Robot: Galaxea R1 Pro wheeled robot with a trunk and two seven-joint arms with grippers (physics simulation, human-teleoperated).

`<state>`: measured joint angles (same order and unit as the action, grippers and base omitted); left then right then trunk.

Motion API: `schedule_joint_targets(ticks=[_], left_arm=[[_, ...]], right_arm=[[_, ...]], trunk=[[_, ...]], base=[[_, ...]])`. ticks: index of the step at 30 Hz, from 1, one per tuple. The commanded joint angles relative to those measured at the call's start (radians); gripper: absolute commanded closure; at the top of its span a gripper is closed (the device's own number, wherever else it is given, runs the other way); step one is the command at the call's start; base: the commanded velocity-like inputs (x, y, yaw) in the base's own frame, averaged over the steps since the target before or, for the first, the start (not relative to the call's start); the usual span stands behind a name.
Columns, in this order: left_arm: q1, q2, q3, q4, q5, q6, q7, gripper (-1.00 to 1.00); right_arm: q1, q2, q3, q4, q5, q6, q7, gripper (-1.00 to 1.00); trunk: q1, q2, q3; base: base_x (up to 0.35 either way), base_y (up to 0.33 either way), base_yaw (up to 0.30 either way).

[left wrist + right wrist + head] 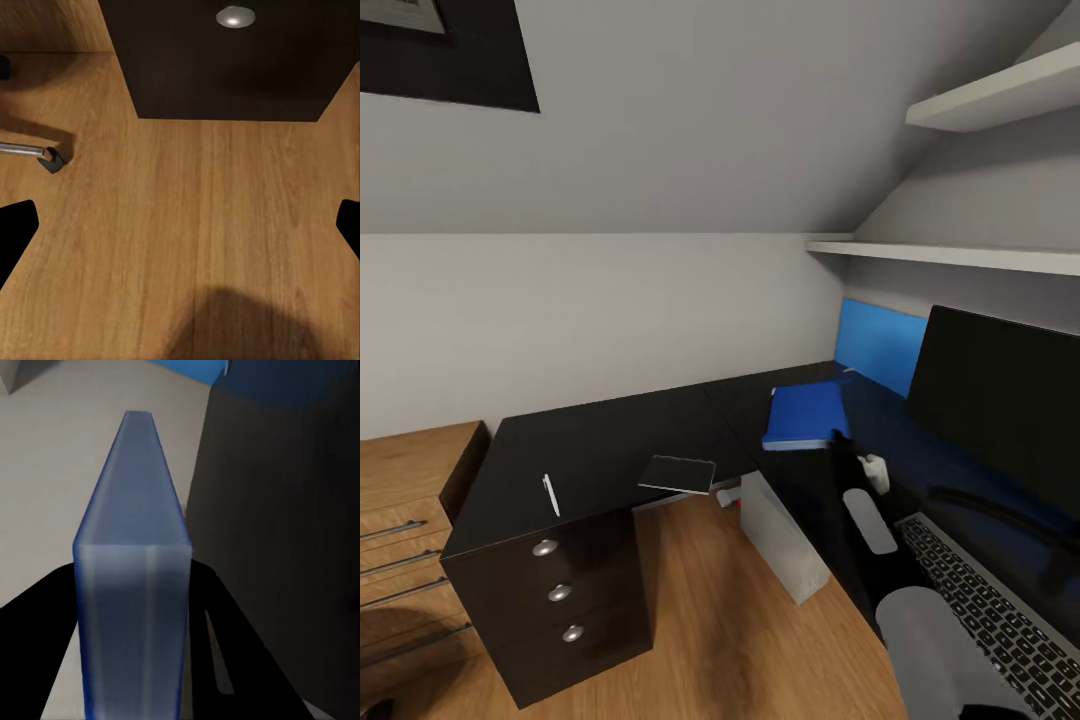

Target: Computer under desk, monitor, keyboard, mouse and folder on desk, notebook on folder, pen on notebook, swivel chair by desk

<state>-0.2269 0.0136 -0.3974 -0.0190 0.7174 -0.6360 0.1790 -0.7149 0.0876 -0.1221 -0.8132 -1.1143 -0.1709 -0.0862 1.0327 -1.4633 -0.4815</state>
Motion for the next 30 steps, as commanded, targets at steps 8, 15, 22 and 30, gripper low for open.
schedule_joint_targets(ticks=[8,15,22,30], left_arm=[[0.000,-0.017,-0.008,-0.001,-0.001,-0.001,0.012,-1.00],[0.000,-0.017,-0.007,-0.001,-0.001,-0.001,0.013,-1.00],[0.000,-0.017,-0.008,-0.001,-0.001,-0.001,0.010,-1.00],[0.000,-0.018,-0.008,-0.001,-0.001,-0.001,0.011,-1.00]], right_arm=[[-0.219,0.013,0.013,0.322,-0.013,-0.142,-0.009,1.00],[-0.226,0.023,0.009,0.358,-0.059,-0.145,-0.005,1.00],[-0.227,0.024,0.007,0.365,-0.137,-0.145,-0.003,1.00],[-0.226,0.023,0.007,0.365,-0.144,-0.145,-0.003,1.00]], trunk=[[0.000,-0.001,-0.001],[0.000,-0.001,-0.001],[0.000,-0.001,-0.001],[0.000,-0.001,-0.001]], base=[[0.000,0.000,0.000],[0.000,0.000,0.000],[0.000,0.000,0.000],[0.000,0.000,0.000]])
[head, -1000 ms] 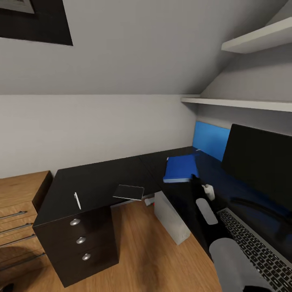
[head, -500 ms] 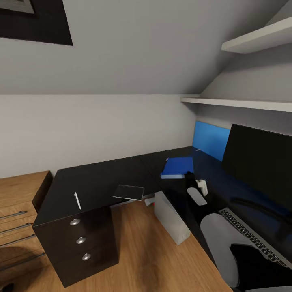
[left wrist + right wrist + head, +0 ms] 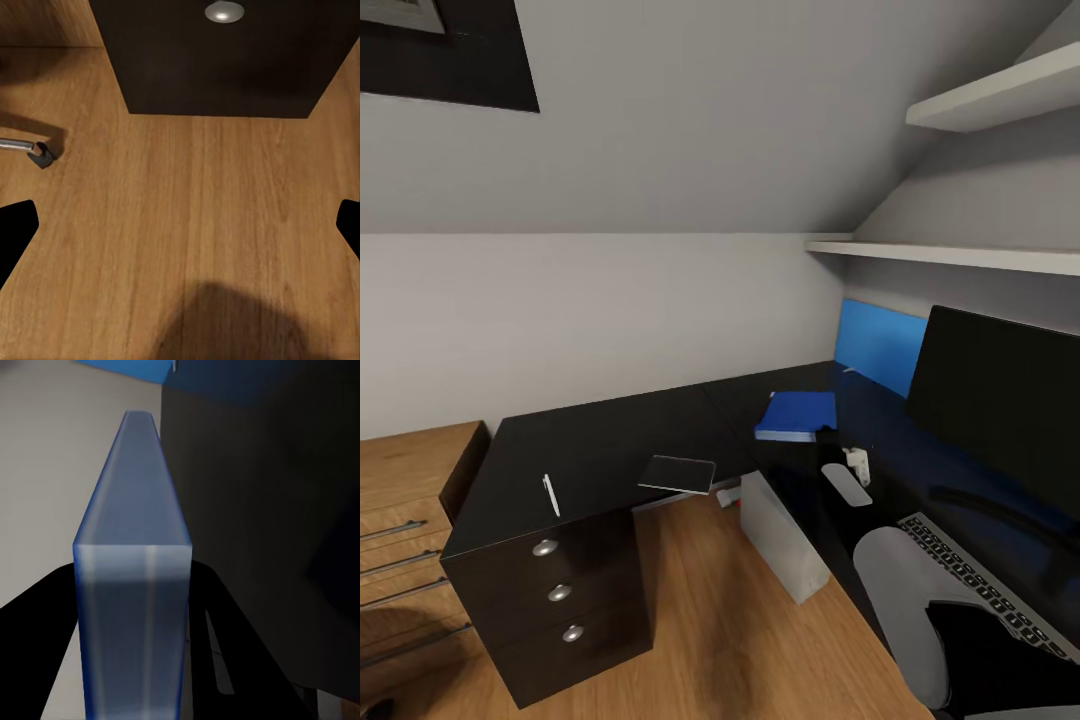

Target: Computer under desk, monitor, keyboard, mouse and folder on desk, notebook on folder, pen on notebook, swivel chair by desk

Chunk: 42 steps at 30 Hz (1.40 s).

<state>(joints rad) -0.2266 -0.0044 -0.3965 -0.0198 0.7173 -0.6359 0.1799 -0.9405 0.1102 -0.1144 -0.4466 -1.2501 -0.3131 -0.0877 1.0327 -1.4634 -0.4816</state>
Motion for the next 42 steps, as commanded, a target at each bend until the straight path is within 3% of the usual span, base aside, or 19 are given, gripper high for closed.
schedule_joint_targets(ticks=[1,20,37,42], left_arm=[[0.000,0.000,-0.008,0.000,-0.001,-0.002,0.010,-1.00],[0.000,-0.001,-0.008,0.000,-0.001,-0.002,0.009,-1.00],[0.000,0.000,-0.008,0.000,-0.001,-0.003,0.009,-1.00],[0.000,-0.001,-0.009,-0.001,-0.004,-0.010,0.008,-1.00]], right_arm=[[0.000,0.001,0.000,-0.001,-0.008,-0.003,-0.001,1.00],[0.002,0.000,-0.001,0.000,-0.008,-0.003,0.002,1.00],[0.002,0.000,0.001,-0.003,-0.008,-0.003,0.003,1.00],[0.002,-0.001,0.001,-0.002,-0.008,-0.003,0.054,1.00]], trunk=[[0.000,-0.001,-0.001],[0.000,-0.001,-0.001],[0.000,-0.001,-0.001],[0.000,-0.001,-0.001]], base=[[0.000,0.000,0.000],[0.000,0.000,-0.003],[0.000,0.000,-0.138],[0.000,0.000,-0.005]])
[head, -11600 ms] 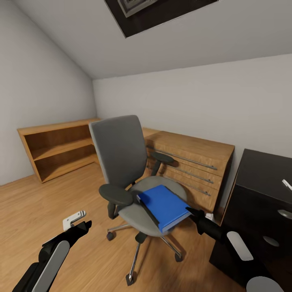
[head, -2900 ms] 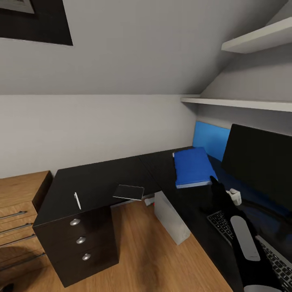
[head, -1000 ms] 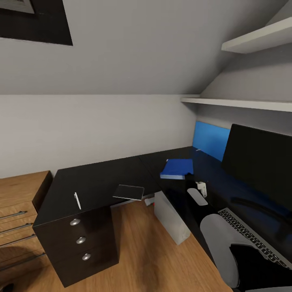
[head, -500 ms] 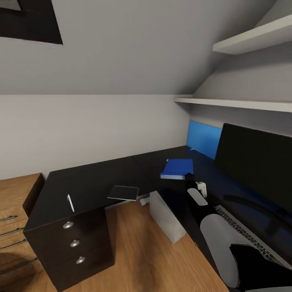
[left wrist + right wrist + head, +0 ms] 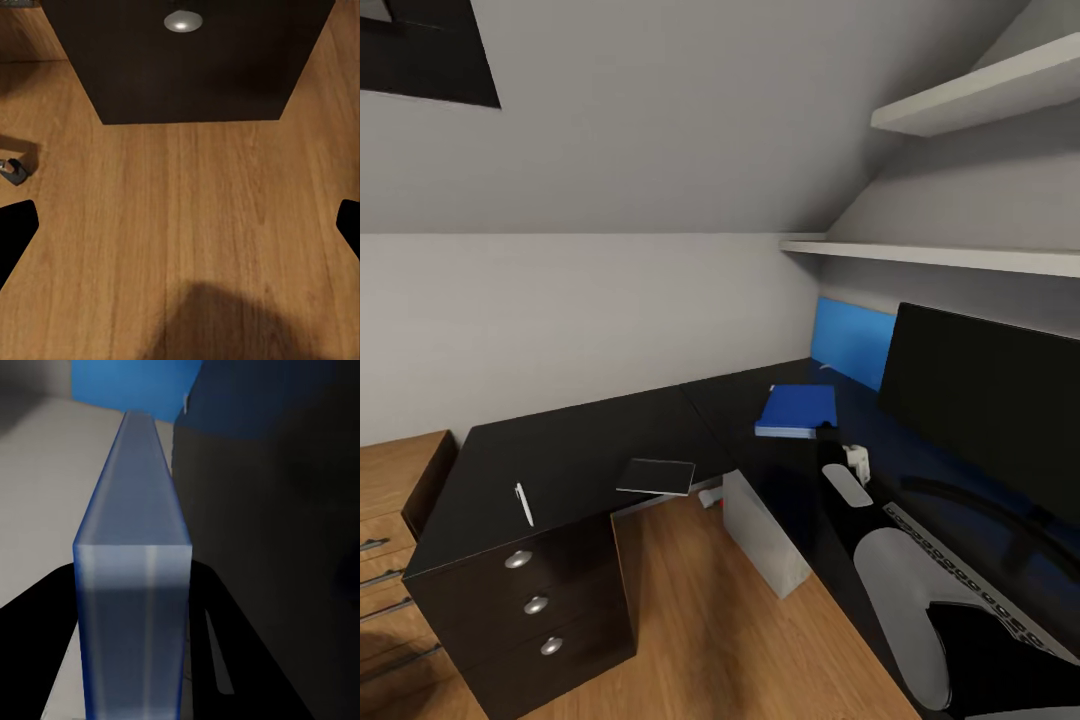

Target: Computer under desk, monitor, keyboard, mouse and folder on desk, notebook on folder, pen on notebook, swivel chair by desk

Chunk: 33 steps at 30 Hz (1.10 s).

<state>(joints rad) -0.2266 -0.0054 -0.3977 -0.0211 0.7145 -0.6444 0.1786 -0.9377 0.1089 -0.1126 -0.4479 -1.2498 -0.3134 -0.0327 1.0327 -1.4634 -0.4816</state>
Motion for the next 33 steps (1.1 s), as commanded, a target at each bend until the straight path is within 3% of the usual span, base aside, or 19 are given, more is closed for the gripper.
schedule_joint_targets(ticks=[1,7,12,33], left_arm=[[0.000,0.000,-0.008,0.000,-0.001,-0.002,0.009,-1.00],[0.000,0.002,-0.007,0.000,0.000,-0.002,0.013,-1.00],[0.000,0.001,-0.007,0.000,0.001,-0.001,0.014,-1.00],[0.000,-0.001,-0.009,0.000,0.000,0.003,0.021,-1.00]], right_arm=[[0.000,0.000,-0.001,-0.001,-0.008,-0.003,0.015,1.00],[0.003,-0.001,-0.002,0.041,-0.008,-0.003,0.290,1.00],[0.003,0.000,-0.001,0.051,-0.008,-0.003,0.317,1.00],[0.003,0.006,0.001,0.103,-0.008,-0.001,0.321,1.00]], trunk=[[0.000,-0.001,-0.001],[0.000,-0.001,-0.001],[0.000,-0.001,-0.001],[0.080,-0.148,-0.067]], base=[[0.000,0.000,-0.002],[0.000,0.000,0.000],[0.000,0.000,0.000],[0.000,0.000,0.000]])
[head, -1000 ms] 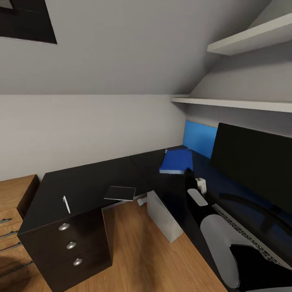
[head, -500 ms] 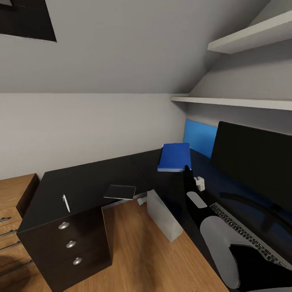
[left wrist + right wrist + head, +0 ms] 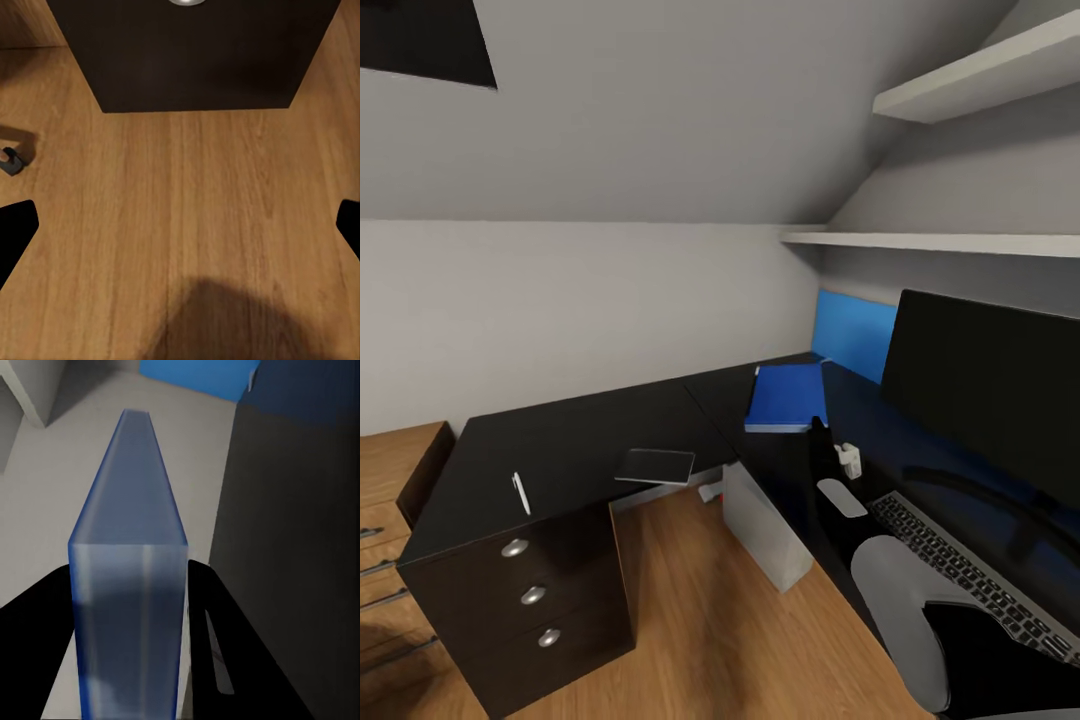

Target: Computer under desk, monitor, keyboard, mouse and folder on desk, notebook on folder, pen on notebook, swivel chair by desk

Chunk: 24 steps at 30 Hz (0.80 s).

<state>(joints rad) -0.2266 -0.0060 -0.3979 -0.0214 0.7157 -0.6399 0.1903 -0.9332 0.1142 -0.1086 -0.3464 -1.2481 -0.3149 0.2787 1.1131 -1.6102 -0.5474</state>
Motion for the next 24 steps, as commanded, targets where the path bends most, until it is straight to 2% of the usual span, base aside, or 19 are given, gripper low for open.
schedule_joint_targets(ticks=[1,18,24], left_arm=[[0.000,0.000,-0.009,0.000,-0.001,-0.001,0.010,-1.00],[0.000,0.000,-0.009,0.000,-0.001,-0.001,0.010,-1.00],[0.000,0.000,-0.009,0.000,-0.001,-0.001,0.010,-1.00]], right_arm=[[-0.001,0.001,-0.003,0.003,-0.010,0.000,0.009,1.00],[-0.001,0.000,-0.005,0.004,-0.011,0.031,0.011,1.00],[-0.001,0.008,-0.005,0.005,-0.011,0.032,0.011,1.00]], trunk=[[0.004,-0.008,-0.004],[0.069,-0.127,-0.058],[0.092,-0.169,-0.076]], base=[[0.000,0.000,0.000],[0.000,0.000,0.000],[0.000,0.000,0.000]])
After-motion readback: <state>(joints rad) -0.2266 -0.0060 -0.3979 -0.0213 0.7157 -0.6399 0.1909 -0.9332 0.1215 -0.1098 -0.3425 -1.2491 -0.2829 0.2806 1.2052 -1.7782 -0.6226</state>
